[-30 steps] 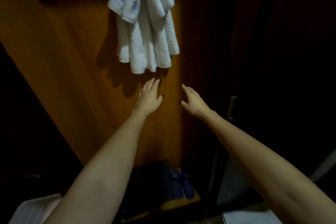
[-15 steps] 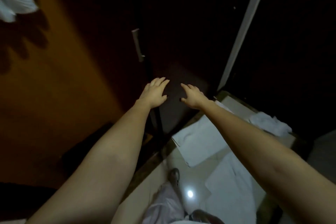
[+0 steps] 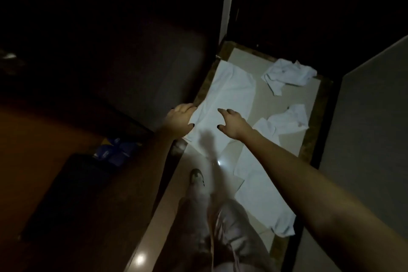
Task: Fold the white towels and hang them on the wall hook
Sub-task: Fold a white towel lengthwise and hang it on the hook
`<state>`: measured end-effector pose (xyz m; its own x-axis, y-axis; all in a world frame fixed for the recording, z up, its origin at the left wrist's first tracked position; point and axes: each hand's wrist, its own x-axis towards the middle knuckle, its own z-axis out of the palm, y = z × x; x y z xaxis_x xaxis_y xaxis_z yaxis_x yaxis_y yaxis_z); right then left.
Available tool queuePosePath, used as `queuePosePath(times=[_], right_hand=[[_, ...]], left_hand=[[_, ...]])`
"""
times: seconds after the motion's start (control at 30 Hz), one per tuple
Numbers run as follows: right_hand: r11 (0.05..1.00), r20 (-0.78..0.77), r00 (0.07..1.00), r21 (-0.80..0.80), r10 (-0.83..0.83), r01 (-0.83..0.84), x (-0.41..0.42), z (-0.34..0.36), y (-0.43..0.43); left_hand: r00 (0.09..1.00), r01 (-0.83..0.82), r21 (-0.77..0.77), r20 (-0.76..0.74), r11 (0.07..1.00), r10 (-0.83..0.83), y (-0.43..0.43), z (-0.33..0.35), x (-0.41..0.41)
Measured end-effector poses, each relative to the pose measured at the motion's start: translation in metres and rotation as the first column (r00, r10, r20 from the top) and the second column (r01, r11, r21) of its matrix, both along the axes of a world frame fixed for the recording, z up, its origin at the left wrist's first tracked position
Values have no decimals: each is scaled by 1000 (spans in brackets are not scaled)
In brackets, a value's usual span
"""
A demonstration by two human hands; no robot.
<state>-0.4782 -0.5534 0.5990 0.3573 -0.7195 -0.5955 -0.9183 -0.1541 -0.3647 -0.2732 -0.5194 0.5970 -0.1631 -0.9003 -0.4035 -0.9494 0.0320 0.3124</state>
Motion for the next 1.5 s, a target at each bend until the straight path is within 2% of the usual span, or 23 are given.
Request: queuePosePath(times=[0.3,0.47,0.53,0.67,0.7,0.77,0.83,0.9,1.03,1.17,1.23,1.27,1.3,1.37,1.43,1.5], right_hand=[[984,-46,999,177,27,-19,-8,-241,-18],[977,-24,997,202,76,-70,-1,-400,-14],[975,5,996,203,89,-88,2,-464,-4],[981,43,992,153,117,-122,10,-582,26],[982,35,991,135,132,-136,13,-604,33],[986,14,989,77,150,-151,15,-638,45],[990,37,990,-40,138,-136,12,-664,53],[973,35,989,-189,142,-133,9,-682,58],[901,54,982,-408,181,-144,-4,-710,60],[881,130,970,-456,204,-125,2,-715,45],[940,177,969,-322,174,-110,8,-709,33],[976,209,973,-211,98,-53,10,-701,28],[994,245,970,-100,-5,31,11,-689,22],[980,315,929,22,-193,196,7,-656,10],[953,361,883,90,-301,288,2,-610,-7],[951,390,868,91,-306,295,-4,-558,-28]], left_hand=[[998,68,257,-28,964,-63,-4,-247,-1],[989,143,267,-5,953,-147,3,-411,10],[994,107,280,-44,954,-98,3,-474,14],[989,-67,175,-121,982,89,0,-590,18],[984,-56,188,-159,981,87,1,-613,19],[979,95,225,-200,970,-49,5,-655,19],[975,217,226,-107,950,-197,10,-688,21],[976,215,162,-15,963,-215,12,-709,25],[977,206,-110,-27,972,-210,3,-725,33],[969,208,-148,-102,967,-224,-19,-729,27],[978,187,-92,-73,978,-194,-27,-722,19],[986,151,-24,-69,988,-152,-29,-715,16],[991,105,42,-90,994,-101,-30,-708,14],[974,-25,165,-219,986,61,-34,-682,14],[876,-173,326,-380,930,296,-47,-641,15],[758,-236,446,-471,863,451,-61,-589,14]])
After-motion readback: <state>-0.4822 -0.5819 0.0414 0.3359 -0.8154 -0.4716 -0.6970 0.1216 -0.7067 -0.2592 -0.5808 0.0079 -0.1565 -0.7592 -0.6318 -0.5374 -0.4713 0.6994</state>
